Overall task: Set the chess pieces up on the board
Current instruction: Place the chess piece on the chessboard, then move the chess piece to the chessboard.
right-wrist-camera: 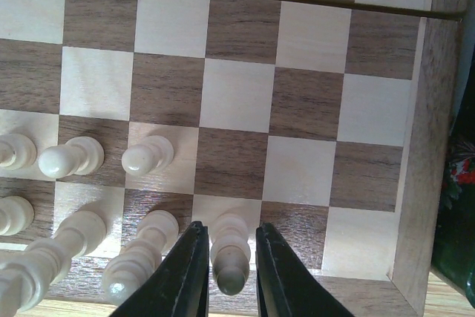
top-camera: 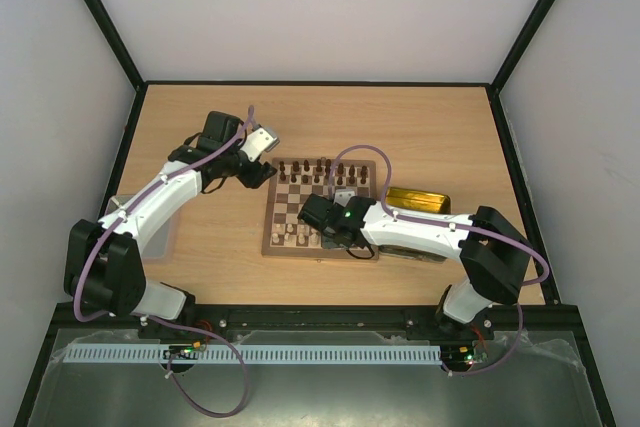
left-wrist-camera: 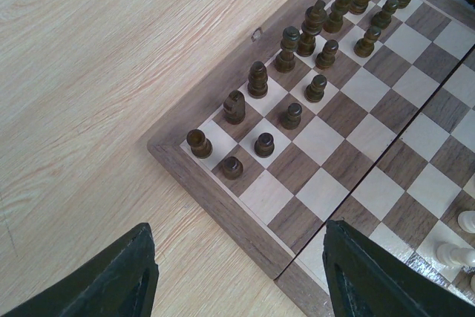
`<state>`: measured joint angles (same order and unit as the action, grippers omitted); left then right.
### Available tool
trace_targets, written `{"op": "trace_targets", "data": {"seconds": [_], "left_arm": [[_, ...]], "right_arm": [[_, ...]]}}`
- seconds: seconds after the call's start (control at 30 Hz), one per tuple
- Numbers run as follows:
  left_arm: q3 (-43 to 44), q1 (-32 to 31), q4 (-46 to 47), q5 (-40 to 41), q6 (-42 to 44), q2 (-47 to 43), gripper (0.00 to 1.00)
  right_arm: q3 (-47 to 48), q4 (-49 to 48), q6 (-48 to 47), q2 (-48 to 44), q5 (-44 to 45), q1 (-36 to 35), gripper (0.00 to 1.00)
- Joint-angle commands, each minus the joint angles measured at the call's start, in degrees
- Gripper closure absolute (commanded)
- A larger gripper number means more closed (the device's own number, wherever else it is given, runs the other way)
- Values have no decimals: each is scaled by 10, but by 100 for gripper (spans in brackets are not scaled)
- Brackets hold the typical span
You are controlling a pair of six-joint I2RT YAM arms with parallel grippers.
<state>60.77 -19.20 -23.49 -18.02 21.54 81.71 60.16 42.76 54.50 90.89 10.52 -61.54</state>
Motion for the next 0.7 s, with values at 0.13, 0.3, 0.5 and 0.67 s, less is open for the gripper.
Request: {"op": "trace_targets", "data": {"seconds": [0.13,0.3,0.5,0.67], "left_arm": [[-5,5,4,-10,-3,-12,37],[-6,7,3,-12,-4,-14,37],[-10,31,1,-47,-4,-12,37],[-12,60,-10,-84,0,-14,37]], "right_arm": [[41,42,12,-14,63,-1,82],[70,68,-16,-36,76,48,82],[121,70,-81,-31,52,121,78],[196,63,-119,40,31,140,72]]}}
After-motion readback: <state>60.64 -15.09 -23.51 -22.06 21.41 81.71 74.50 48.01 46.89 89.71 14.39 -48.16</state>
